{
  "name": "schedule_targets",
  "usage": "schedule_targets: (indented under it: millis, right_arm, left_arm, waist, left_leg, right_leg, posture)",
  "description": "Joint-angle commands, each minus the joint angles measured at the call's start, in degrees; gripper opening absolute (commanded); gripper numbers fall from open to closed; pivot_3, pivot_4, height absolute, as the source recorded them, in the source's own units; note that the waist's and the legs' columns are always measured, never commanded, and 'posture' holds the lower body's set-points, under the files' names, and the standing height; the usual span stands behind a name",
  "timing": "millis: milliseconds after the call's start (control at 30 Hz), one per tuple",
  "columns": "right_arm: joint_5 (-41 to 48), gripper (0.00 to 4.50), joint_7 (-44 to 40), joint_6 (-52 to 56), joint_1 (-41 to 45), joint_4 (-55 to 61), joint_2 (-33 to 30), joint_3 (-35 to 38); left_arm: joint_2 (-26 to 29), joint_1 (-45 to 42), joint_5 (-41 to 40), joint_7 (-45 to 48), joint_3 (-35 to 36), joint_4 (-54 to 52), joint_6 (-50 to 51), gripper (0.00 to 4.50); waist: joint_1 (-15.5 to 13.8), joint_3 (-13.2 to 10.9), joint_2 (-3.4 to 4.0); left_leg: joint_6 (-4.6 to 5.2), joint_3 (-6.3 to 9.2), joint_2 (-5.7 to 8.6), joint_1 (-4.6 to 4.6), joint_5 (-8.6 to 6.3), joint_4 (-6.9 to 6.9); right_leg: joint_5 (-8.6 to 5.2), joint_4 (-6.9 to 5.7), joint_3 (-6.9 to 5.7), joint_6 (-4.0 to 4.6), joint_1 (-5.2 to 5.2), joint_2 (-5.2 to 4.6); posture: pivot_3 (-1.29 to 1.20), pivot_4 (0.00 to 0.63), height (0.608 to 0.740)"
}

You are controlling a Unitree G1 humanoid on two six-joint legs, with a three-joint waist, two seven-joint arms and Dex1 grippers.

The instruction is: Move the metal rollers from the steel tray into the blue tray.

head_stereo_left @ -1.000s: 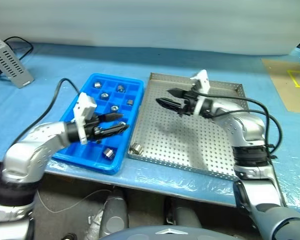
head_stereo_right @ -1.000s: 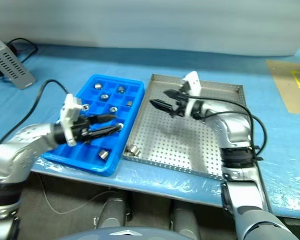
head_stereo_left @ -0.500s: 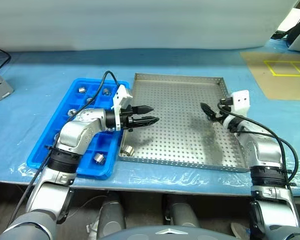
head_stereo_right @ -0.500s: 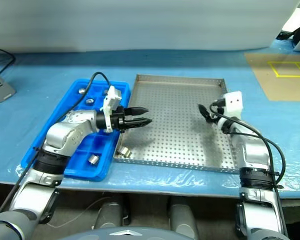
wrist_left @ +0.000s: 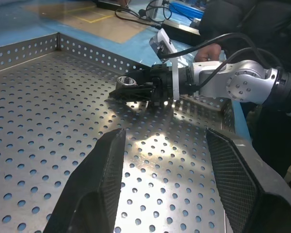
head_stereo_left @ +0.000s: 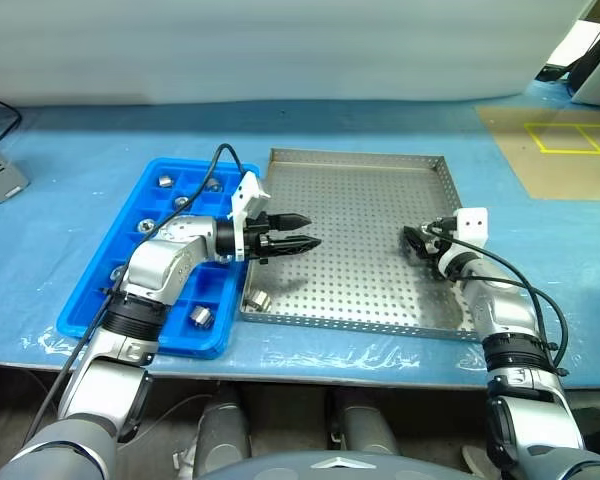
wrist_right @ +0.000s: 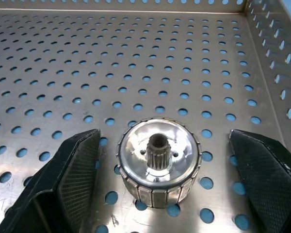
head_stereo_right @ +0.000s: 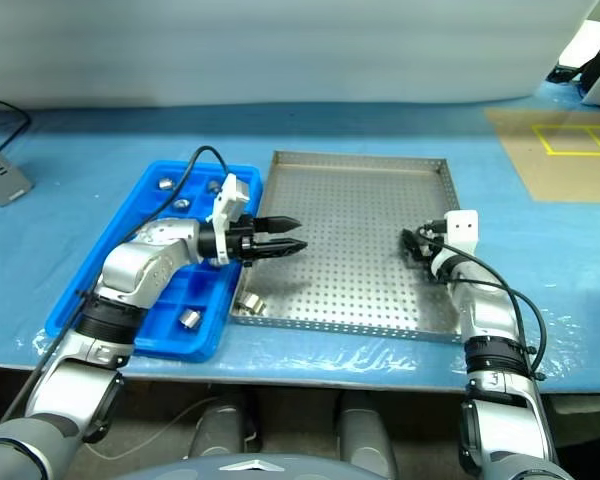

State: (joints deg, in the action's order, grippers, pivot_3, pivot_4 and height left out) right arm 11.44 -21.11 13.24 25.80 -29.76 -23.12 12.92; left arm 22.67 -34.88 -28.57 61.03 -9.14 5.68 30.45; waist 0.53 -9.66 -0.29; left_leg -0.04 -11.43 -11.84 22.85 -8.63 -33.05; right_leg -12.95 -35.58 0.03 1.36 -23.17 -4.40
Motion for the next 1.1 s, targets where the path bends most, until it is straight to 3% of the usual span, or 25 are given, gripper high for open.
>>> schedule_targets:
  millis: [33, 133, 233, 267, 433, 567, 800, 933, 1100]
  right_arm:
    - [0.7, 4.48, -0.5, 0.2, -0.7, -2.6, -0.4, 1.0]
    - [1.4, 3.87, -1.2, 0.2, -1.5, -0.1, -0.1, 1.0]
    - [2.1, 2.9, -2.0, 2.5, -2.3, 5.9, 0.8, 0.0]
    - [2.9, 2.9, -2.6, 3.5, -2.6, 8.3, 1.3, -0.3]
    - [4.6, 1.65, -5.2, 8.4, -1.9, 18.0, 2.6, -3.0]
    - [6.3, 1.65, -7.7, 11.1, 2.1, 22.8, 3.5, -5.5]
    - [14.1, 1.65, -23.1, 21.4, 9.8, 29.7, 7.0, -17.7]
    - [9.3, 1.65, -25.5, 19.3, 15.7, 21.9, 14.4, -27.0]
    - [5.0, 1.65, -27.0, 14.1, 21.3, 10.7, 23.4, -32.7]
  left_arm:
    - [0.6, 0.5, 0.0, 0.0, 1.2, -2.6, -0.4, 2.74]
    - [0.7, 1.0, 0.1, -0.5, 1.5, -2.8, -0.5, 2.74]
    - [1.3, 1.4, -0.3, -0.8, 2.0, -3.5, 0.0, 2.74]
    - [1.7, 1.6, -0.6, -0.8, 2.3, -3.9, 0.2, 2.74]
    - [4.9, 2.4, -2.1, -0.2, 5.4, -5.7, 1.1, 2.74]
    - [9.6, 3.6, -3.8, 0.9, 9.3, -7.6, 2.2, 2.74]
    - [22.2, 13.2, -6.7, 4.4, 18.1, -15.5, 4.0, 2.74]
    - [25.0, 20.5, -8.5, 1.6, 23.4, -21.1, 6.2, 2.74]
    - [26.0, 28.9, -9.7, -3.1, 31.5, -25.9, 8.2, 2.74]
  waist:
    - [0.0, 0.0, 0.0]
    - [0.0, 0.0, 0.0]
    - [0.1, 0.0, 0.0]
    - [0.1, 0.0, 0.0]
    - [0.5, 0.0, 0.04]
    - [0.4, 0.0, 0.06]
    - [0.1, -0.1, 0.06]
    - [-1.3, -0.1, 0.07]
    - [-3.8, -0.1, 0.03]
  left_leg:
    - [0.0, 0.0, 0.0, -0.03, 0.0, 0.0]
    - [-0.02, 0.0, -0.03, -0.11, 0.01, 0.01]
    - [-0.04, 0.0, -0.06, -0.11, 0.02, 0.07]
    - [-0.05, 0.0, -0.06, -0.11, 0.02, 0.11]
    - [-0.25, -0.02, -0.1, -0.06, 0.15, 0.47]
    - [-0.34, -0.08, -0.08, 0.22, 0.21, 0.62]
    - [-0.44, -0.13, -0.17, 0.31, 0.27, 0.92]
    - [-0.51, -0.11, -0.18, 0.34, 0.3, 1.06]
    - [-0.65, -0.05, -0.18, 0.36, 0.37, 1.22]
  right_leg:
    - [0.0, 0.0, 0.0, 0.0, 0.04, 0.0]
    - [0.0, -0.02, -0.01, 0.0, 0.08, 0.01]
    - [0.0, -0.01, -0.02, 0.0, 0.03, 0.05]
    - [0.0, 0.0, -0.02, 0.0, 0.0, 0.06]
    - [0.0, -0.01, 0.01, -0.01, -0.35, 0.14]
    - [0.0, -0.06, 0.04, 0.0, -0.74, 0.14]
    - [-0.06, -0.02, -0.02, 0.09, -0.97, 0.2]
    - [-0.11, 0.0, -0.1, 0.16, -1.03, 0.18]
    - [-0.13, -0.01, -0.15, 0.17, -1.09, 0.15]
  posture:
    - [-0.3, 0.15, 0.74]
    - [-0.3, 0.15, 0.74]
    - [-0.29, 0.15, 0.74]
    - [-0.29, 0.15, 0.74]
    - [-0.28, 0.15, 0.74]
    - [-0.24, 0.15, 0.74]
    - [-0.09, 0.15, 0.74]
    - [0.01, 0.15, 0.74]
    - [0.15, 0.15, 0.74]
